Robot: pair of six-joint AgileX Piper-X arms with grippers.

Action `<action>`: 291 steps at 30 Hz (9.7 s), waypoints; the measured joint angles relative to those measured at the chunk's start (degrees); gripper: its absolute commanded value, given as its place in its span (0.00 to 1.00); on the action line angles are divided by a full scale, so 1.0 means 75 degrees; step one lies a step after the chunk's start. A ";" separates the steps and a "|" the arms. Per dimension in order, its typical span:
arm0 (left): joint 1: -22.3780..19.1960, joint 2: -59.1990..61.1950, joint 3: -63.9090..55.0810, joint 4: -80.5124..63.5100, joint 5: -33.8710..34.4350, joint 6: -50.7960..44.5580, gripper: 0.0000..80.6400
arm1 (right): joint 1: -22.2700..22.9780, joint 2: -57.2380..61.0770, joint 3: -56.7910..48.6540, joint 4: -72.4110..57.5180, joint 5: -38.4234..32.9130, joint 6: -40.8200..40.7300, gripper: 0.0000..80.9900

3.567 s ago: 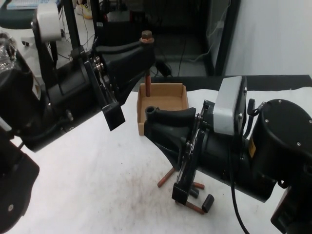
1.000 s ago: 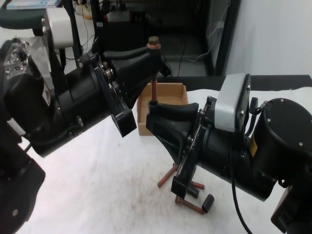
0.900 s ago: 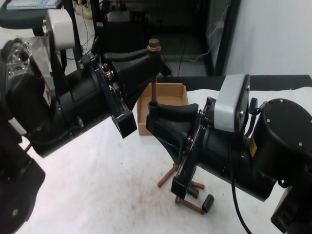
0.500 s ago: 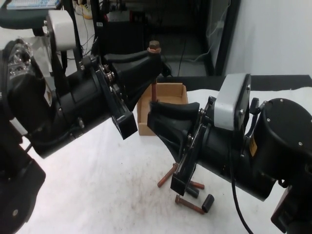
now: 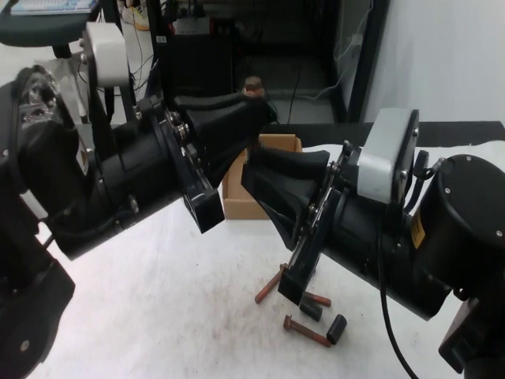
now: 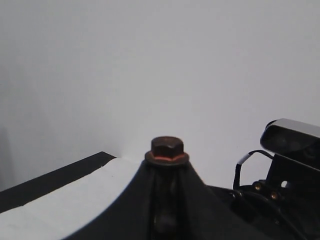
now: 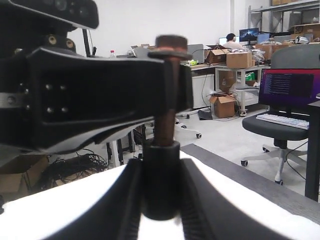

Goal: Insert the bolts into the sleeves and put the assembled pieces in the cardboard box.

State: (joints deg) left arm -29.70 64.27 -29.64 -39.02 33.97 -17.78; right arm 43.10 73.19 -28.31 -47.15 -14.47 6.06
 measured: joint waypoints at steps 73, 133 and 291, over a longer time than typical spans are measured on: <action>0.0000 -0.0568 -0.0060 0.5960 -0.5944 0.2550 0.20 | -0.2289 0.6949 -0.9435 1.0408 0.1436 -0.0937 0.37; -0.1309 0.5385 -0.5545 1.0410 -0.3015 0.4898 0.51 | -0.3160 -0.4744 -0.1908 1.3888 0.1054 0.0224 0.01; -0.0771 -0.3790 0.0649 0.7618 -0.3682 0.3574 0.00 | -0.1566 0.3984 -0.4294 1.1405 0.1357 -0.4107 0.01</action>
State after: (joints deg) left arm -35.48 35.85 -24.77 18.12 6.35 9.02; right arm 31.36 103.07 -60.52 38.39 -4.29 -24.75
